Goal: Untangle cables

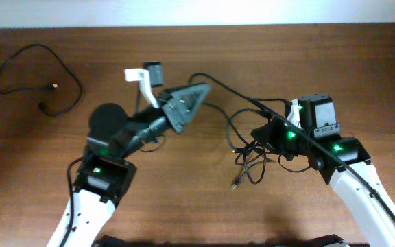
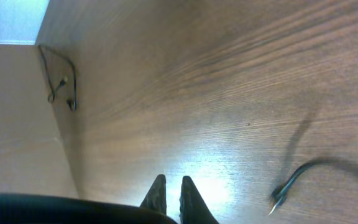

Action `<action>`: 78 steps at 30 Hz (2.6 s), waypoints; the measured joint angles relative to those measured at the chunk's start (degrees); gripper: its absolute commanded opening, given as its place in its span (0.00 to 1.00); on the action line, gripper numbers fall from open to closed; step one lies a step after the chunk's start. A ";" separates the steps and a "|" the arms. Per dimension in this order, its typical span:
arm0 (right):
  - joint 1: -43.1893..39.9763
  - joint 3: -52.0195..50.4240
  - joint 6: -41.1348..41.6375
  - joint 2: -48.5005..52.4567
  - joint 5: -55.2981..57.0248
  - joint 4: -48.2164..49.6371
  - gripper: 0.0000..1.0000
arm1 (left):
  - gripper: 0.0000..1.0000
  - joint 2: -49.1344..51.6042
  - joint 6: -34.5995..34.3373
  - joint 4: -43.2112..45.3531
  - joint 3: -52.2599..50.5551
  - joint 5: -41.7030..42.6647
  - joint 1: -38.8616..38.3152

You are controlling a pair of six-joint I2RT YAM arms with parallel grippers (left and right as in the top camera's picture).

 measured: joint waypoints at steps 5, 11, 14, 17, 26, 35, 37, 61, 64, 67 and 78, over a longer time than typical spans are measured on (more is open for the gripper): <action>-0.37 4.66 -17.73 -18.32 -1.77 3.06 0.04 | 0.00 -1.84 8.68 -30.38 0.81 -7.34 8.41; -6.27 5.68 -21.07 -31.89 6.05 2.58 0.12 | 0.00 0.55 15.04 -40.59 1.33 -16.94 6.95; -10.95 5.81 -21.29 -28.63 15.93 -1.03 0.17 | 0.00 1.05 11.85 -39.28 1.16 -29.27 13.79; -11.19 6.69 -21.79 -22.27 9.53 -5.62 0.29 | 0.00 1.66 10.82 -32.74 0.81 -35.65 15.91; -10.29 6.93 -21.88 -11.80 -3.28 -14.45 0.77 | 0.00 1.84 11.37 35.23 0.24 22.23 15.96; 4.63 7.02 -21.42 10.49 4.00 -6.88 0.72 | 0.00 1.73 -2.82 41.81 0.35 28.55 18.60; 4.90 7.02 -21.42 10.95 3.96 -6.88 0.72 | 0.00 1.73 -4.90 41.77 0.35 25.57 20.74; -25.44 9.31 -6.19 1.64 7.06 -3.34 0.04 | 0.00 1.68 -5.86 33.29 0.35 33.99 34.88; -42.80 9.44 -15.91 -4.96 5.60 -10.67 0.04 | 0.00 1.68 -1.84 26.80 0.35 34.42 40.24; -48.85 9.40 -18.80 -1.05 4.74 -11.02 0.04 | 0.00 1.49 3.72 13.14 0.83 32.85 45.92; -21.49 9.40 -23.06 1.16 5.40 -12.02 0.05 | 0.00 1.73 11.89 1.86 0.79 22.91 30.67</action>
